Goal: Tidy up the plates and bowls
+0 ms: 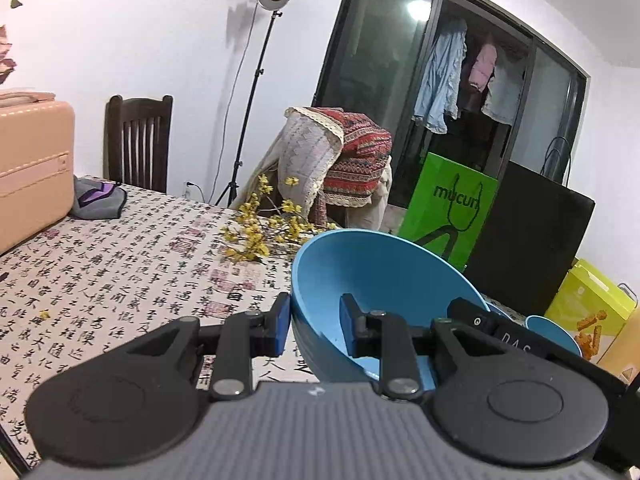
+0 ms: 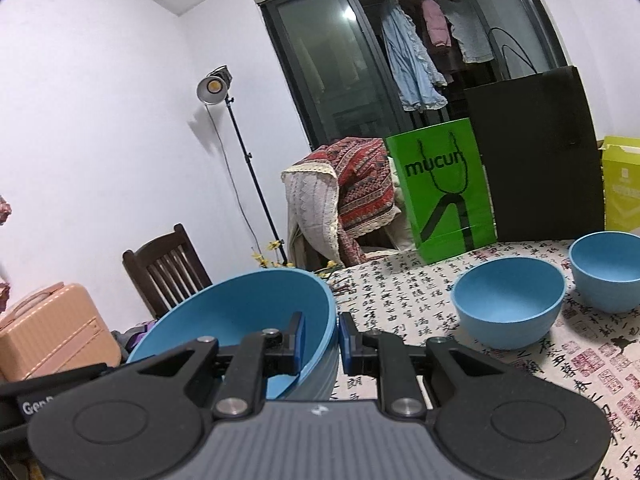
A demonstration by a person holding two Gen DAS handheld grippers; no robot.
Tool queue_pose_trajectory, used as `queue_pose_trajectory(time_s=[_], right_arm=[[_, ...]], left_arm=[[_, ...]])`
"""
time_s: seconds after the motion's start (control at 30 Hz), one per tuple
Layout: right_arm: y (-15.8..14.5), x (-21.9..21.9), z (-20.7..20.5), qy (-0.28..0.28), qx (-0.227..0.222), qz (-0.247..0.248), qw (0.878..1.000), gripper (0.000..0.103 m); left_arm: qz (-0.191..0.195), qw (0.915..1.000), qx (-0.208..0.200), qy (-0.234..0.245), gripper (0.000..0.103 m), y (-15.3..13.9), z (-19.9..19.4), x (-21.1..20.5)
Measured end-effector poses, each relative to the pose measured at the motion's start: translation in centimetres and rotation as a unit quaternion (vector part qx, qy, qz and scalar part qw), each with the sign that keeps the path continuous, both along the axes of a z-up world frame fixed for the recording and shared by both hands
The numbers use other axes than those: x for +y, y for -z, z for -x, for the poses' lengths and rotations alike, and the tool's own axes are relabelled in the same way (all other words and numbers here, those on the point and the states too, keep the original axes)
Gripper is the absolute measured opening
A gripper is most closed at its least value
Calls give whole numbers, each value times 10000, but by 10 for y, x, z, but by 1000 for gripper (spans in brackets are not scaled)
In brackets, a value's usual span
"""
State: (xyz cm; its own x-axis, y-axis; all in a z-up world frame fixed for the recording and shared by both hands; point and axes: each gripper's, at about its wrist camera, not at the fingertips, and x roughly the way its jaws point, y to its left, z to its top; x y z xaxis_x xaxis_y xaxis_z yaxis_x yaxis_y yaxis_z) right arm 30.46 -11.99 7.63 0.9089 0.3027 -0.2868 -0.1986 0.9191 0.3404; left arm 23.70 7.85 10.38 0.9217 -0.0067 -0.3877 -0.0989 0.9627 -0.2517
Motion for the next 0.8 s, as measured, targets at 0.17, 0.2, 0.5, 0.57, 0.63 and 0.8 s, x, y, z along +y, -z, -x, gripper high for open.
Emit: queue_pose_trajectory(time_s=[0.17,0.2,0.5,0.57,0.63,0.8], right_arm=[[-1,10,4,-125,-15,-4,9999,17],[-1,13,6,-153,-16,-5,9999,17],[-1,31,14,-367,-41,-9,9993,17],[-2,35,15,-416,-44,-11,9991,17],[-2,39,16,-463,-39,-22,9989,17],[-1,47,19,-570,-27,-32,9984,17]], left_arm=[[4,9999,-21,-129,26,-1,8,10],[8,9999,-22,-153,26,-1,9,12],[-16,9993,-50,-364,26,-3,23,28],[-14,9992,-52,-407,26,-3,25,31],[-15,9990,-52,-452,26,-3,28,34],[-23,9985,-56,-551,26,-2,33,41]])
